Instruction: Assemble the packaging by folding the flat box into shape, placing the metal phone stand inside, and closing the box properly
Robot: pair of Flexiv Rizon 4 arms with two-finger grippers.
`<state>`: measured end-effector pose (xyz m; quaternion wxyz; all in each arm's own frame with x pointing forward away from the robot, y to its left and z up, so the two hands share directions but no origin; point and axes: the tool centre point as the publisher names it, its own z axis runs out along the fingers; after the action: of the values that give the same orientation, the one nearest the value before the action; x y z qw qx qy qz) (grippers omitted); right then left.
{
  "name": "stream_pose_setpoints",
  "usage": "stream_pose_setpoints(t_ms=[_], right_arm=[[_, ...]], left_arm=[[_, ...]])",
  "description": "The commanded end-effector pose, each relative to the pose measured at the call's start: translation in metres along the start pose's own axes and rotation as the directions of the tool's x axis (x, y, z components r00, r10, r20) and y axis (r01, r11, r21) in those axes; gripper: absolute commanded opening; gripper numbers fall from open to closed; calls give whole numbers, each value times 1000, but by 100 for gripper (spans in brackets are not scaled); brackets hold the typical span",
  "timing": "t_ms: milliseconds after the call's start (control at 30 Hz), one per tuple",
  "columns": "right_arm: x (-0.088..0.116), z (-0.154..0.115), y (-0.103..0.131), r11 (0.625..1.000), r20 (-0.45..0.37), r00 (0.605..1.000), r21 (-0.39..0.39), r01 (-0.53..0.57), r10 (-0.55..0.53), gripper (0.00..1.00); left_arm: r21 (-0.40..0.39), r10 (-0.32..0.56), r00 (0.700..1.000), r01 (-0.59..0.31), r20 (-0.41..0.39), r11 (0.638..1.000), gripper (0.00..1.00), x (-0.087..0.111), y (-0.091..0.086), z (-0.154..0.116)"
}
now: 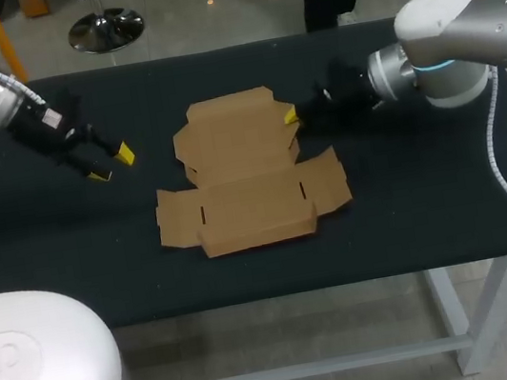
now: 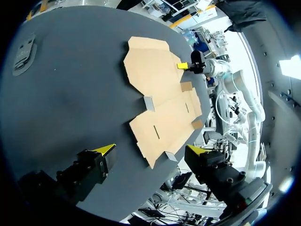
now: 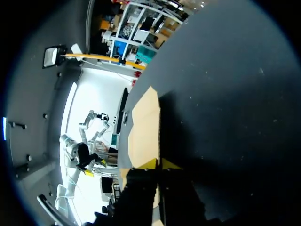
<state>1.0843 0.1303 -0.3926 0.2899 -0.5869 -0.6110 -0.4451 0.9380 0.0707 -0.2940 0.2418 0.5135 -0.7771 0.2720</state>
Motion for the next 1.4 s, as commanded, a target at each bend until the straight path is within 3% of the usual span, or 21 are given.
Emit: stream_pose_setpoints(t_ms=[33,200,833,1033,1400], right_arm=[[12,-15,-9,999,-22,999,-39,36,-37,0],[27,-25,-12,993,-61,993,-71,93,-98,0],[34,-30,-13,991,-82,990,-74,110,-116,0],[46,-41,-16,975,-159,967,-137,175,-197,0],[59,-56,-10,936,-269,910,-245,253,-317,0]], left_arm=[[3,52,998,-52,-23,999,100,-3,-9,3],[64,153,988,-152,-15,986,100,5,-16,9],[64,153,988,-152,-15,986,100,5,-16,9],[163,344,937,-330,-62,930,100,13,-25,10],[259,495,868,-469,-45,844,100,15,-49,13]])
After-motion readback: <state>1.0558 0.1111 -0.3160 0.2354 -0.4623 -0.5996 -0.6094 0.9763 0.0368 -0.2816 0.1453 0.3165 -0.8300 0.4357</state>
